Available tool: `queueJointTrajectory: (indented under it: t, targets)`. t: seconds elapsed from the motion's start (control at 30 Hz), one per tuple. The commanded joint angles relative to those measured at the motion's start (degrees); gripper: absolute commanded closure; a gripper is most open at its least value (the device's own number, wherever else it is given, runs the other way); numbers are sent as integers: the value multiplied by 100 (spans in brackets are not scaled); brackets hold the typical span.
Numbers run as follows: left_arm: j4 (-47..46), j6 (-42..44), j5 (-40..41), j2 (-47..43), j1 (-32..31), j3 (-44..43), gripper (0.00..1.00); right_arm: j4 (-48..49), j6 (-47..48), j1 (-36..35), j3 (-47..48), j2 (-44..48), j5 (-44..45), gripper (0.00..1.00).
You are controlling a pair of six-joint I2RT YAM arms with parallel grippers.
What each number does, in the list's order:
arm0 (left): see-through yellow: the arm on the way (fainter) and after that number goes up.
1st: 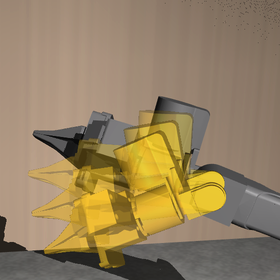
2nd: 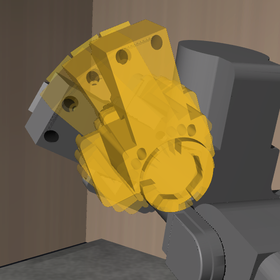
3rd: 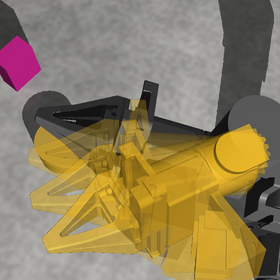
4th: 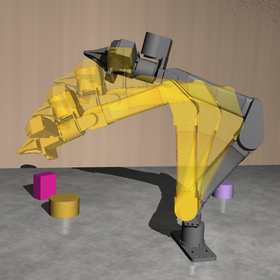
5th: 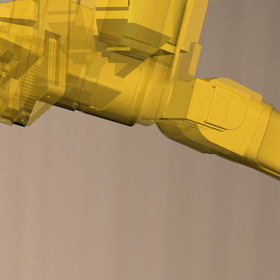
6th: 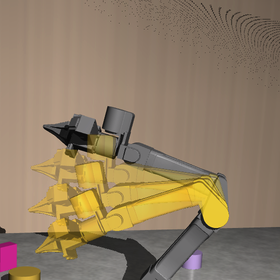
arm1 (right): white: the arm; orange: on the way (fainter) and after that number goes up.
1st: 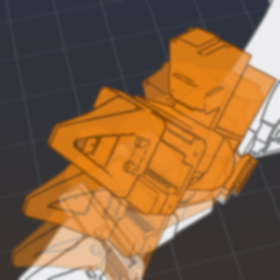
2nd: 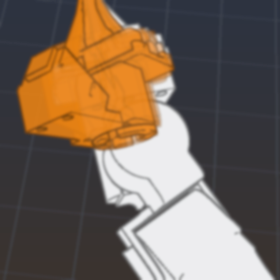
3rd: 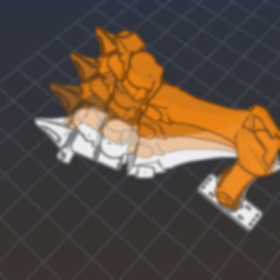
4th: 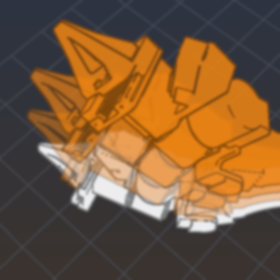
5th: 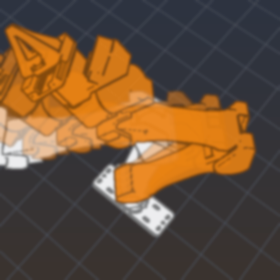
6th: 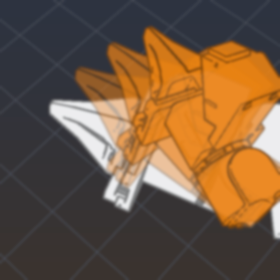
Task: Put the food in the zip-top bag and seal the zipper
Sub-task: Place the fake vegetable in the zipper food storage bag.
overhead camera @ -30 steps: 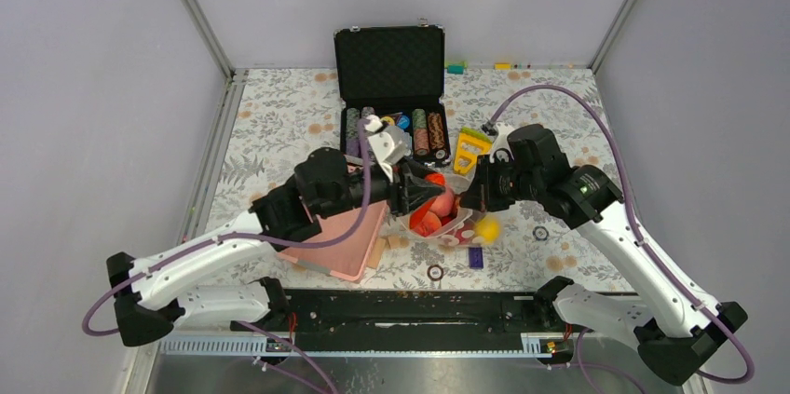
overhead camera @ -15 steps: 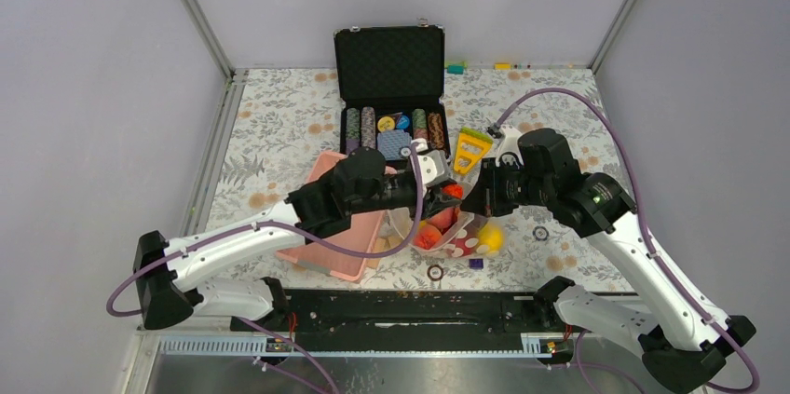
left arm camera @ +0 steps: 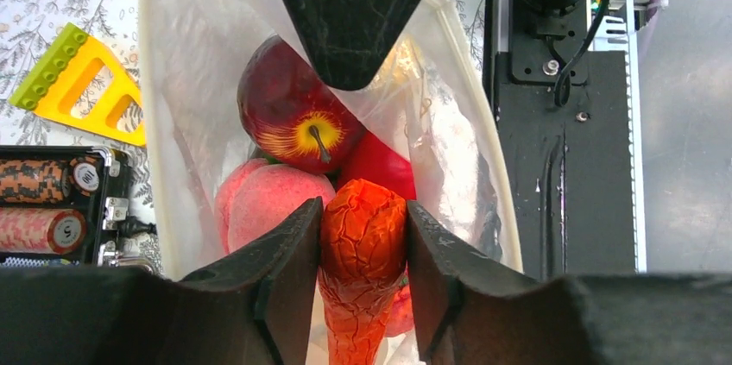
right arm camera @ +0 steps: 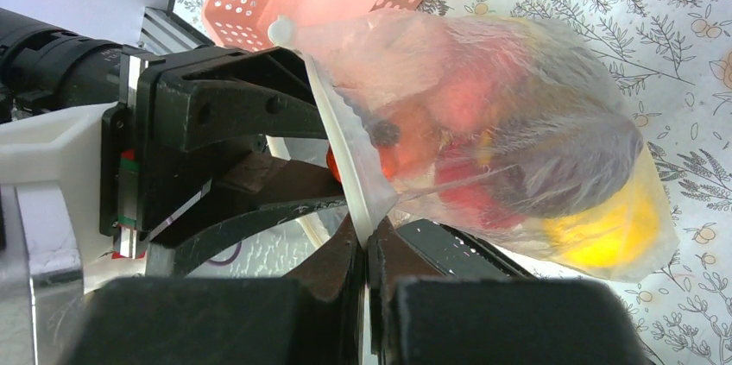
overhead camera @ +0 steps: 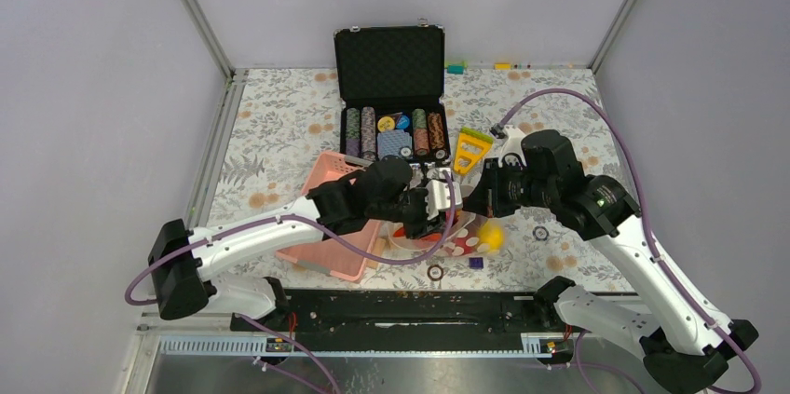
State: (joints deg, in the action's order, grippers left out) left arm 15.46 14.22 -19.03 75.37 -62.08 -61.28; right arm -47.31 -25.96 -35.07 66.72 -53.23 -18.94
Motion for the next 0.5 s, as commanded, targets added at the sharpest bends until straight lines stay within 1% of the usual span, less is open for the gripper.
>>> queueJointTrajectory:
  t: [0.0, 0.07, 0.1, 0.27, 0.4, 0.47]
  targets:
    - [147, 175, -390, -59, -14, -417, 48, 165, -36, 37, 87, 56, -10, 100]
    - [143, 110, -480, -131, -15, -469, 6, 161, -34, 41, 78, 67, 24, 100]
    - [105, 45, -474, -179, -14, -480, 2, 166, -40, 36, 78, 67, 43, 100]
    - [-266, -528, -138, -592, -14, -482, 1, 166, -32, 49, 70, -26, 17, 100]
    - [-694, -702, 215, -1189, -15, 24, 1, 154, 26, 132, 74, -47, -72, 100]
    - [-644, -650, 252, -1670, 15, 377, 1, 158, 56, 204, 56, -32, -98, 100]
